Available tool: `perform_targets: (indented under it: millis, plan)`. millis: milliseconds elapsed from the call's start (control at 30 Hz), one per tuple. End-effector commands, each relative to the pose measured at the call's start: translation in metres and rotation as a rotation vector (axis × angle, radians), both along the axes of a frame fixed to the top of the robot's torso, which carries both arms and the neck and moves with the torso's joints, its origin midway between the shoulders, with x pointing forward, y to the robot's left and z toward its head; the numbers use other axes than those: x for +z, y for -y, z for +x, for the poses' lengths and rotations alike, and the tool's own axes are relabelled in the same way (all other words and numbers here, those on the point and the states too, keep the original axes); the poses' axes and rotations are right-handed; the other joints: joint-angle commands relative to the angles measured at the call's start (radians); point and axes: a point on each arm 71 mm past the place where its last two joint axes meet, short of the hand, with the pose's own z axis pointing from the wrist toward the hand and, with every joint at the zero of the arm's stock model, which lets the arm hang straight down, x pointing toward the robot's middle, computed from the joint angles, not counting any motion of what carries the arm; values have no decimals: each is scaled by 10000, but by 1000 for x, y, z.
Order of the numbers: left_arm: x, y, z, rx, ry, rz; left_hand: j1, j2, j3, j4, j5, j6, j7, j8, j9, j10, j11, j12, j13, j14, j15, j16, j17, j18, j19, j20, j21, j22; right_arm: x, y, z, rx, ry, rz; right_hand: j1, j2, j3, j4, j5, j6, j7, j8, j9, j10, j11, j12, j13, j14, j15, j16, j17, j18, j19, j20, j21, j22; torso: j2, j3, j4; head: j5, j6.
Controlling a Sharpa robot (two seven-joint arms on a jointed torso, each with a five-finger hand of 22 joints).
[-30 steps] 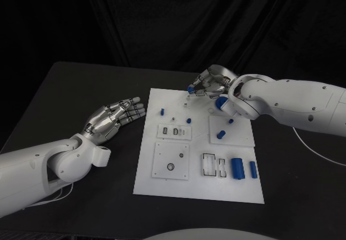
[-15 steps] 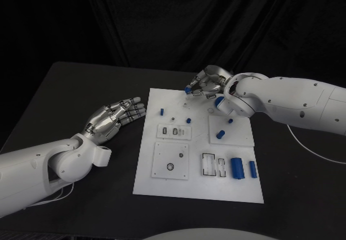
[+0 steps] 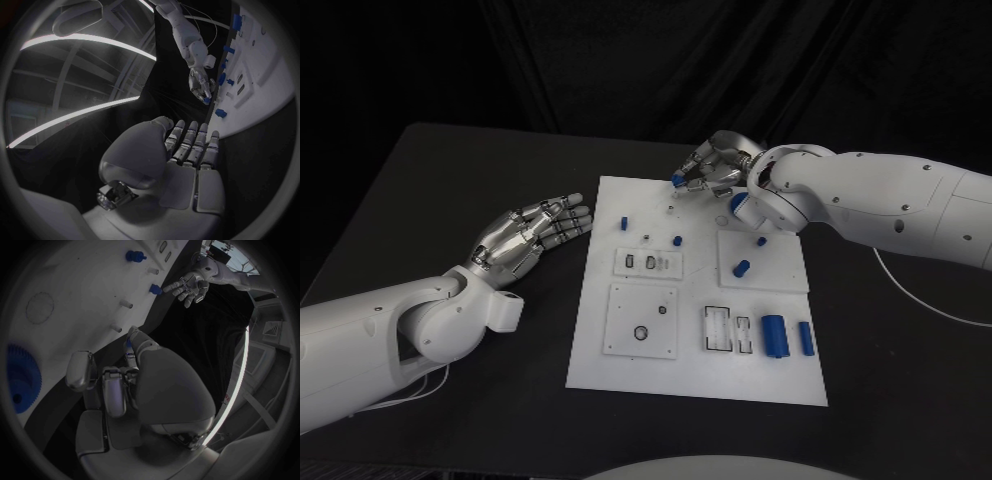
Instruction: Assemble the parts on the task board
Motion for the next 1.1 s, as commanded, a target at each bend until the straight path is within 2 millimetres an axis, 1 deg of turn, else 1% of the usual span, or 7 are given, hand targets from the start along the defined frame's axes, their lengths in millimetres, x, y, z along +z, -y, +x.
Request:
perform_targets:
  millis: [33, 233, 367, 433, 700, 833, 1100]
  plan:
    - [6, 0, -1, 86, 752, -675, -136, -2, 32, -3, -13, 81, 269, 58, 14, 76, 20, 39, 13, 26, 52, 65, 15, -48, -57, 2, -41, -9, -5, 2, 1, -283, -447, -184, 15, 123, -36, -10, -10, -1, -11, 10, 515, 1024, 58, 55, 2634, 1024, 82, 25, 2634, -16, -123, -3, -82, 1519, 3, -1, 20, -19, 10]
    - [6, 0, -1, 79, 752, -677, -136, -2, 32, -3, -13, 81, 269, 58, 14, 76, 20, 39, 13, 26, 52, 65, 15, -48, -57, 2, -41, -9, -7, 1, 1, -292, -755, -330, 18, 136, -49, -4, 0, -29, 1, -9, 502, 1024, 69, 55, 2634, 1024, 89, 25, 2634, 28, -276, 1, -250, 1460, 0, -5, -4, 4, -8]
    - [6, 0, -1, 78, 750, -674, -136, -2, 32, -3, -13, 81, 269, 58, 14, 76, 20, 39, 13, 26, 52, 65, 15, -48, -57, 2, -41, -9, -8, 0, 2, -254, -828, -363, 21, 138, -58, -4, 6, -42, 4, -17, 496, 1024, 72, 55, 2634, 1024, 93, 25, 2634, 32, -294, 5, -266, 1454, -2, -9, -6, 10, -18]
    - [6, 0, 0, 72, 748, -674, -136, -2, 32, -3, -13, 81, 269, 58, 14, 76, 20, 39, 13, 26, 52, 65, 15, -48, -57, 2, -41, -9, -8, -1, 2, -221, -859, -375, 25, 137, -63, -6, 7, -49, 6, -22, 492, 1024, 73, 55, 2634, 1024, 95, 25, 2634, 33, -300, 6, -270, 1452, 0, -4, -11, 13, -20]
    - [6, 0, 0, 59, 738, -670, -151, -8, 65, 1, -15, 54, 270, 53, 11, 62, 19, 24, 10, 24, 55, 73, 14, -52, -71, 3, -54, -15, -9, -4, 1, -106, -872, -360, 24, 132, -81, -4, -18, -49, 3, -24, 487, 1024, 72, 55, 2634, 1024, 99, 25, 2634, 33, -308, 10, -274, 1451, 4, -1, 3, -5, -29]
    - [6, 0, 0, 60, 731, -662, -151, -8, 65, 1, -15, 54, 270, 53, 11, 62, 19, 24, 10, 24, 55, 73, 14, -52, -71, 3, -54, -15, -9, -4, 1, -78, -865, -353, 24, 132, -81, -4, -18, -49, 3, -24, 487, 1024, 72, 55, 2634, 1024, 99, 25, 2634, 33, -308, 10, -274, 1451, 4, -2, 0, -3, -20]
    - [6, 1, 0, 46, 721, -660, -151, -8, 65, 1, -15, 54, 270, 53, 11, 62, 19, 24, 10, 24, 55, 73, 14, -52, -71, 3, -54, -15, -10, -5, 1, -94, -990, -412, 38, 150, -95, -6, -55, -25, -12, -13, 485, 1024, 62, 55, 2634, 1024, 99, 25, 2634, 59, -403, 15, -372, 1417, 1, -5, -3, -7, -45]
